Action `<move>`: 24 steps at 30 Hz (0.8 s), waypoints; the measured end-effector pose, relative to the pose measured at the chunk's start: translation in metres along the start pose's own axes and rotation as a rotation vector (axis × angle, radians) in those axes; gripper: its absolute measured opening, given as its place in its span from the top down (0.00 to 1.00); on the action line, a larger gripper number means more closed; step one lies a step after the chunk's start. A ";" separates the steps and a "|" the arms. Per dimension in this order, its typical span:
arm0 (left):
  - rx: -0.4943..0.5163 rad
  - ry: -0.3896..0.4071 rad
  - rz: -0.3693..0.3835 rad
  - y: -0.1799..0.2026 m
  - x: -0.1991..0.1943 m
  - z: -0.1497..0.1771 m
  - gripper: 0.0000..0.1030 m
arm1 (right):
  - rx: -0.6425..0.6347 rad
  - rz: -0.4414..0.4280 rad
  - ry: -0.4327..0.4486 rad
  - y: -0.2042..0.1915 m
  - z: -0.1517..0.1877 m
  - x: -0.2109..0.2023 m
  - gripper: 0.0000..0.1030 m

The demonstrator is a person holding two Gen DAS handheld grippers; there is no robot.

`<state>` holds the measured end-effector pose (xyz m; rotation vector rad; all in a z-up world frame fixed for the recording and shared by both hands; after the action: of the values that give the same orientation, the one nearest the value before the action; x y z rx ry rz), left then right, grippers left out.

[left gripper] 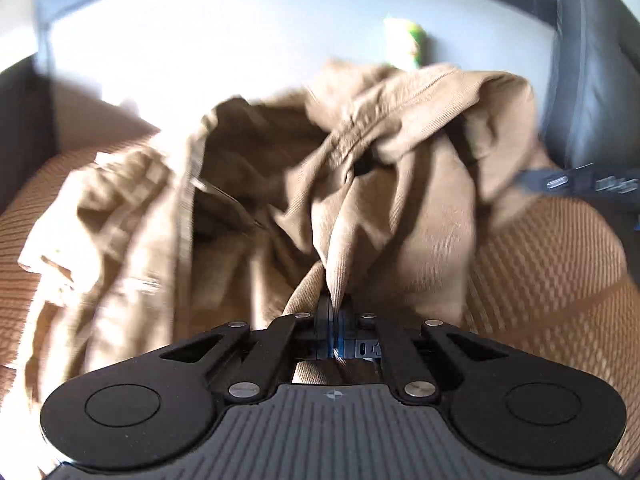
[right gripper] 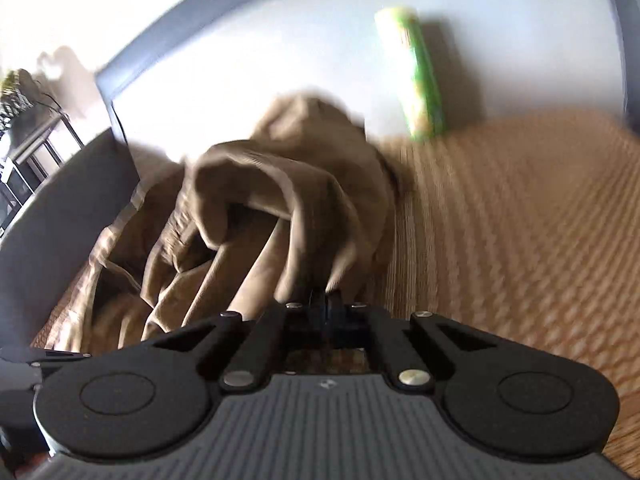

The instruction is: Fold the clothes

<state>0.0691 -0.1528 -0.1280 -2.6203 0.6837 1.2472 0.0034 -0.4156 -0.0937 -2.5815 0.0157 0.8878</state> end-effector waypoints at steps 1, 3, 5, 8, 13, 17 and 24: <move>-0.023 0.007 -0.008 -0.008 -0.006 -0.001 1.00 | -0.019 0.018 0.051 -0.007 -0.010 -0.014 1.00; -0.068 0.018 -0.020 -0.022 -0.016 -0.003 1.00 | -0.043 0.067 0.156 -0.017 -0.036 -0.044 1.00; -0.096 0.032 0.000 -0.030 -0.026 -0.001 1.00 | -0.064 0.119 0.262 -0.026 -0.063 -0.074 1.00; -0.079 0.054 0.050 -0.026 -0.043 0.001 1.00 | -0.155 0.210 0.342 -0.039 -0.094 -0.098 0.99; 0.001 -0.015 0.280 0.032 -0.039 0.014 0.97 | -0.267 0.377 0.379 -0.035 -0.116 -0.108 0.99; 0.096 -0.095 0.395 0.069 -0.033 0.045 0.72 | -0.194 0.568 0.246 0.025 -0.087 -0.084 0.93; 0.108 0.070 0.279 -0.022 -0.120 0.067 0.44 | 0.018 0.668 0.085 0.091 0.015 -0.097 0.57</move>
<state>-0.0322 -0.0713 -0.0800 -2.5550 1.1290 1.1505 -0.0957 -0.5054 -0.0808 -2.6163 0.9479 0.9742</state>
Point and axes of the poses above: each gripper's, at about its wrist camera, not at the fingertips, and x roughly the way its jaws point, y to its right, z to its underside, the point moved 1 cm from there along x, roughly the way its jaws point, and after that the axes turned 3 degrees about x, right-handed, at the moved point
